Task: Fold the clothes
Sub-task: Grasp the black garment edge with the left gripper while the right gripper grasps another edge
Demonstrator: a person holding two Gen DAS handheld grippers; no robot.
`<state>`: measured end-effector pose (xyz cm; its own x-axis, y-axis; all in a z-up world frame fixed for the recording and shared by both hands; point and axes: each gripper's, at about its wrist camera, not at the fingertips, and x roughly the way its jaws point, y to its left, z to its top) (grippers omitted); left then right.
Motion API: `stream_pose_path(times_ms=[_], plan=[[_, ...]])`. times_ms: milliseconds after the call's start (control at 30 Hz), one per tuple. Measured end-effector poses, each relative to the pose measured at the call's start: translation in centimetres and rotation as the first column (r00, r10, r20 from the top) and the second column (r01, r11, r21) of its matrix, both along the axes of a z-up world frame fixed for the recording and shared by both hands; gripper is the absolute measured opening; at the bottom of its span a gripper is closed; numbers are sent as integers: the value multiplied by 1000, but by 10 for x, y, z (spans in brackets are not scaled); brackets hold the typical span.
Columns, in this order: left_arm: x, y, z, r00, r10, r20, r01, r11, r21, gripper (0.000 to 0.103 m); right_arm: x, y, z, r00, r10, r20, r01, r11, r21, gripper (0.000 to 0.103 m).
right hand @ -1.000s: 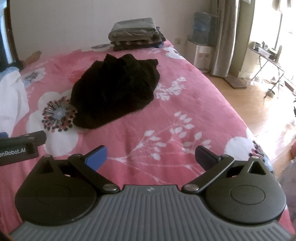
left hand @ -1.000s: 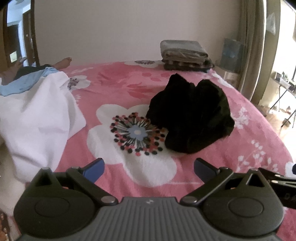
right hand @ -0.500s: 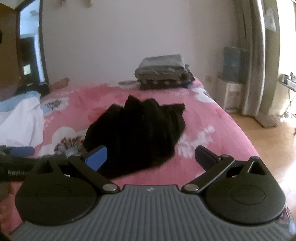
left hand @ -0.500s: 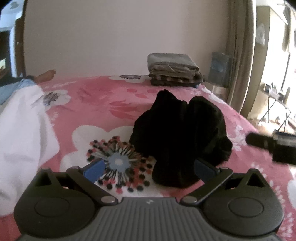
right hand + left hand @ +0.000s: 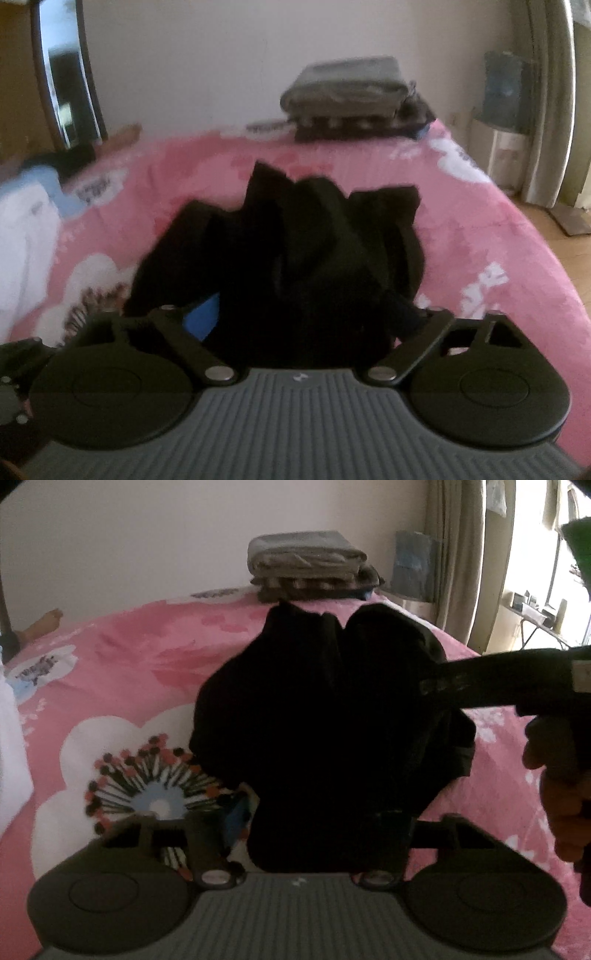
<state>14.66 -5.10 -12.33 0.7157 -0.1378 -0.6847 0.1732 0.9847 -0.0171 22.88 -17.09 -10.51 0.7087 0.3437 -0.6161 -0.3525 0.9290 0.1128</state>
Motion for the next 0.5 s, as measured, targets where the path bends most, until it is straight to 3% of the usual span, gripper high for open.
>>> stream_pose_path(times_ms=[200,300,367,500], plan=[[-1,4,2,1000,4,23,-3,999,-46,11,-1,7,-4,1000,16,-20,-16,1000,3,41],[-6,6,7,999,8,48,-4,997,-75,9,-7,9,-1,999,30,-13,-30,1000,2,18],[-10,7,13,997,8,76,-2,997,-82,8,-13,10,4,1000,29,-2,-29,1000,4,10],[-23,7,31,993,-4,119,16,995,-99,8,-22,5,15,1000,20,18,-21,999,30,6]])
